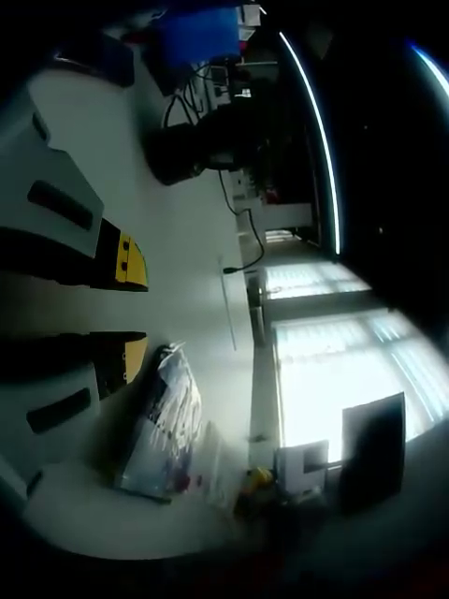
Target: Clip sheet goods on table flip sheet goods clip sheet goods scan sheet goods put sheet goods back to table
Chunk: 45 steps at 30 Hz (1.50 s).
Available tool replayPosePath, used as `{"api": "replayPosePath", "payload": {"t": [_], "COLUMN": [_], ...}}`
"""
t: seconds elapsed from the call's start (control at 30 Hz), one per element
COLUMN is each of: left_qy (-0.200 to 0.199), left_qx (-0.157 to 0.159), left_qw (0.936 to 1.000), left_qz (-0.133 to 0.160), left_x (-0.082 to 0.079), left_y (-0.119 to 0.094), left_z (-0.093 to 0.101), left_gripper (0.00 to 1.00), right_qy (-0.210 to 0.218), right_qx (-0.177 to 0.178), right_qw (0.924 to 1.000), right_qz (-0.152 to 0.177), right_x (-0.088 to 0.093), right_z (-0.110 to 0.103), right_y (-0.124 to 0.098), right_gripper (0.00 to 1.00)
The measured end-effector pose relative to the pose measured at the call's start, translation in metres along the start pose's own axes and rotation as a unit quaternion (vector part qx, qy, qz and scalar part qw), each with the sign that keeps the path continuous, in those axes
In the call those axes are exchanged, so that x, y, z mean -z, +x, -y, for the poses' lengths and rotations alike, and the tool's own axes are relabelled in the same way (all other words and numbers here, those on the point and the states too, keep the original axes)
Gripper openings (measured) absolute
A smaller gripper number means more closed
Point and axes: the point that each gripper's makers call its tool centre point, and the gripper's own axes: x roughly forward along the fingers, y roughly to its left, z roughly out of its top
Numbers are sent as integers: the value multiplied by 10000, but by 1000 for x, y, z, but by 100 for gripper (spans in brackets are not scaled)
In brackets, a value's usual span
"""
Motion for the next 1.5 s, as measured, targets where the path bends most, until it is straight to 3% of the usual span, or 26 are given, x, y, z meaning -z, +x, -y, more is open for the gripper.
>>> {"api": "replayPosePath", "payload": {"t": [0.53, 1.07, 1.23, 1.5], "left_qy": [7, -26, -27, -37], "left_qx": [22, 17, 28, 25], "left_qw": [10000, 10000, 10000, 10000], "left_qz": [7, 22, 21, 28], "left_x": [0, 0, 1, 1], "left_y": [1, 4, 6, 9], "left_z": [0, -5, -7, -11], "left_gripper": [10, 10, 10, 10], "right_qy": [-250, -309, -177, -318], "right_qx": [-239, -469, -532, -692], "right_qw": [9974, 9932, 9913, 9869], "right_qz": [-630, -1016, -1189, -1420], "right_x": [10, 14, 21, 29], "right_z": [2, -2, 0, -3], "right_y": [18, 32, 38, 42], "right_gripper": [1, 11, 15, 19]}}
